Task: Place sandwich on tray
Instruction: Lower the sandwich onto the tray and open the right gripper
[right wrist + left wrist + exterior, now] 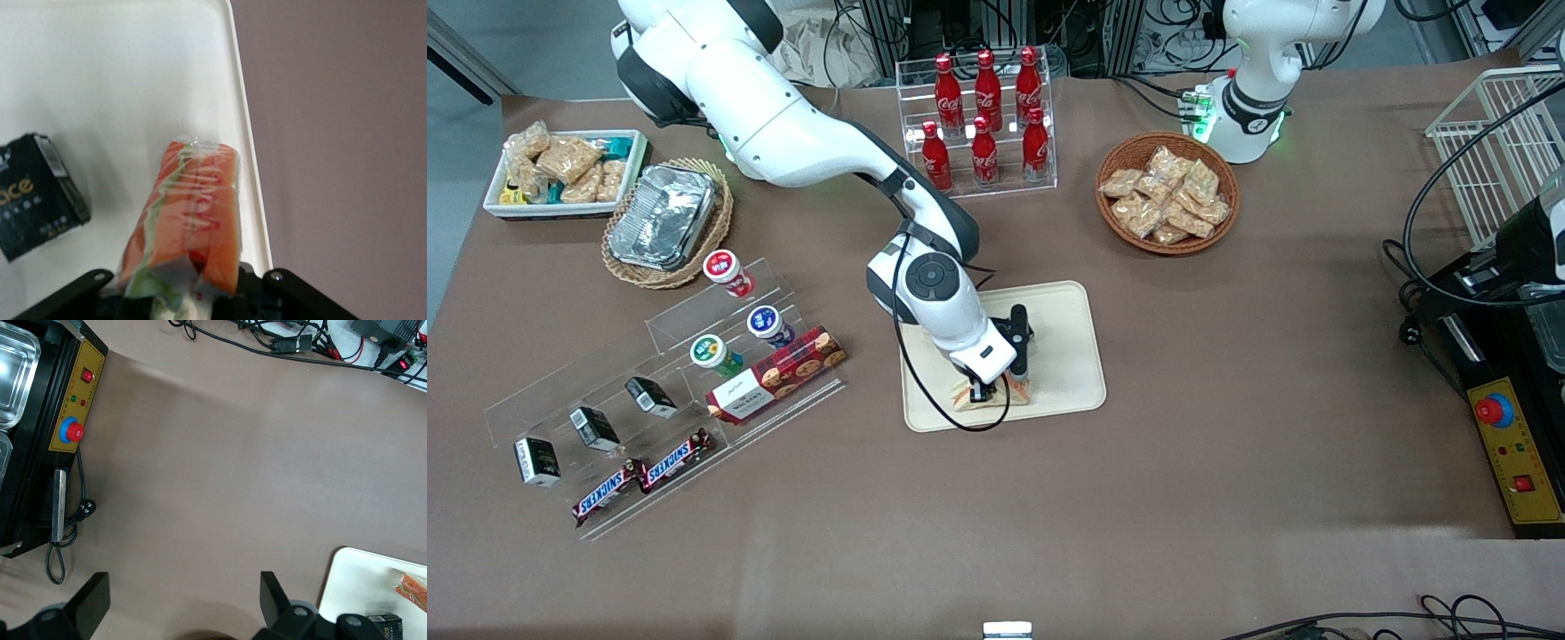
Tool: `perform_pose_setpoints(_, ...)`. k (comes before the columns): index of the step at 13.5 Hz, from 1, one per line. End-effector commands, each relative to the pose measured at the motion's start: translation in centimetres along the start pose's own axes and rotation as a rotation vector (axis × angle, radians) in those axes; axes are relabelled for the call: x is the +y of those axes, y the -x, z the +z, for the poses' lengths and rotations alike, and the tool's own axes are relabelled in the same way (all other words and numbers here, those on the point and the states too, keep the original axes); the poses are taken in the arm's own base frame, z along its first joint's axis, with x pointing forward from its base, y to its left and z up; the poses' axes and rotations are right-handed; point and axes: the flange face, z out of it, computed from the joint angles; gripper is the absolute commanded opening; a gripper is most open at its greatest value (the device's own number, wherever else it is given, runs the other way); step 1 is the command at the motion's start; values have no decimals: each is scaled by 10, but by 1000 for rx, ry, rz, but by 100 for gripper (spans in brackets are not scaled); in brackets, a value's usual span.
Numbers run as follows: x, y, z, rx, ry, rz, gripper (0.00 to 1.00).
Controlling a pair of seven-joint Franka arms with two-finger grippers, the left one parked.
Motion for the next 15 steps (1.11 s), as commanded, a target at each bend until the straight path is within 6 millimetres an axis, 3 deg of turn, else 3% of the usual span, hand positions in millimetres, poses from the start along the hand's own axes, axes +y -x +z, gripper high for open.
perform_pose_setpoints(1,-3,-21,7,-16,57,11,0)
perform_pose_setpoints(5,-6,-22,12,-39,76,-3,0)
perform_pose_setpoints(6,-5,-22,14,-35,82,-10,27)
perform_pose_setpoints(7,-5,-23,14,-26,97,-25,99)
perform_pose_setpoints(11,-4,-23,12,-30,109,-46,100)
perform_pose_setpoints(15,7,-21,-11,-18,118,-15,100)
